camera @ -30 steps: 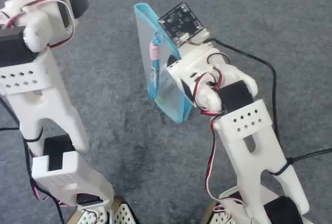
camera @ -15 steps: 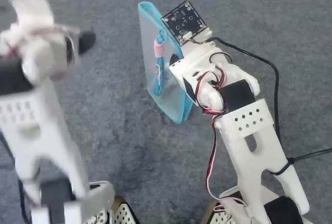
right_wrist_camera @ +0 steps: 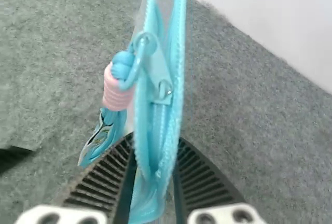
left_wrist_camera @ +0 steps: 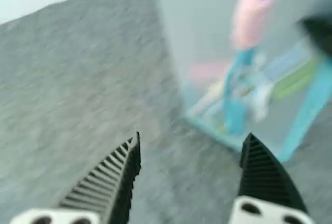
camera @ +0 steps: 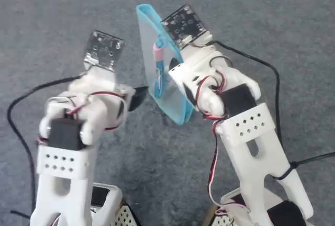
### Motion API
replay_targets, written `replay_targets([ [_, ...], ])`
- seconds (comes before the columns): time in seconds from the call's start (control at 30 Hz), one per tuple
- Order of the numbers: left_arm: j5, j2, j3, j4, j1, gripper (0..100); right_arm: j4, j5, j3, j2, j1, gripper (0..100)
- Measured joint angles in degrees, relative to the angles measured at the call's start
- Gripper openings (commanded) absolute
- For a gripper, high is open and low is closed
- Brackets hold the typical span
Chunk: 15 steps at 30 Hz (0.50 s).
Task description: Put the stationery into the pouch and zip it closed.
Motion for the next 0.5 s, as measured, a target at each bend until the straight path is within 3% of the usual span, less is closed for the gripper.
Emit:
replay_targets([
  [0.23,12.0,-0.6,7.3,-16.8,1.7,32,0.0,0.0,0.0,0.0,-0.8,0.6],
  [0.5,13.5,-0.6,8.5,-21.1,4.4,32,-0.2,0.0,1.2,-0.3,-0.8,0.6],
])
